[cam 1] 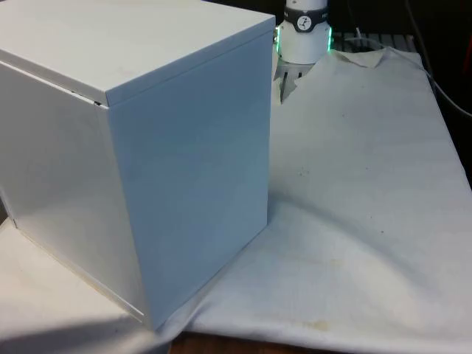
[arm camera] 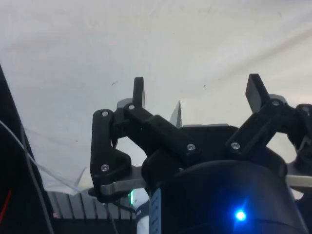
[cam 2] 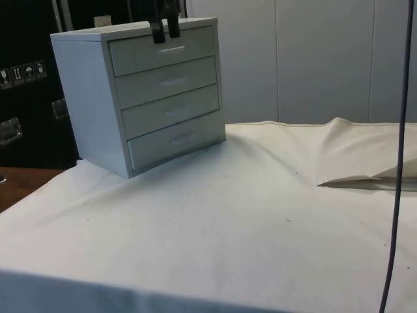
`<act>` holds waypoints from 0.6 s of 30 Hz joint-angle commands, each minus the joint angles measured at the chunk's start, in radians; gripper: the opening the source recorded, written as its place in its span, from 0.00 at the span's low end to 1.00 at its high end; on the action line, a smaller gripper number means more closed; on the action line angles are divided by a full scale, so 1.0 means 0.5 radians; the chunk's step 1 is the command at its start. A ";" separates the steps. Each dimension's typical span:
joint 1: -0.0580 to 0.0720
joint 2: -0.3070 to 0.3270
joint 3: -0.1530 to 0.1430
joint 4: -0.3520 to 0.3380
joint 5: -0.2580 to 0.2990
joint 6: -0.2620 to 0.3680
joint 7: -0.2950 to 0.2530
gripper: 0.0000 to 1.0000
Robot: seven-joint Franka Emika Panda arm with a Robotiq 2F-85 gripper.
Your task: Open the drawer, then close it.
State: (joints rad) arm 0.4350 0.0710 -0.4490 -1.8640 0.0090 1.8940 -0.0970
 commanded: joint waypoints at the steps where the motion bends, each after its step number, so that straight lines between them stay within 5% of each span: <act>1: 0.000 0.004 -0.002 -0.002 0.000 0.010 -0.004 1.00; 18: -0.008 -0.158 -0.026 -0.184 -0.106 0.154 -0.080 1.00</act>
State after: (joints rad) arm 0.4330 0.0070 -0.4590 -1.9400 -0.0360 1.9510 -0.1310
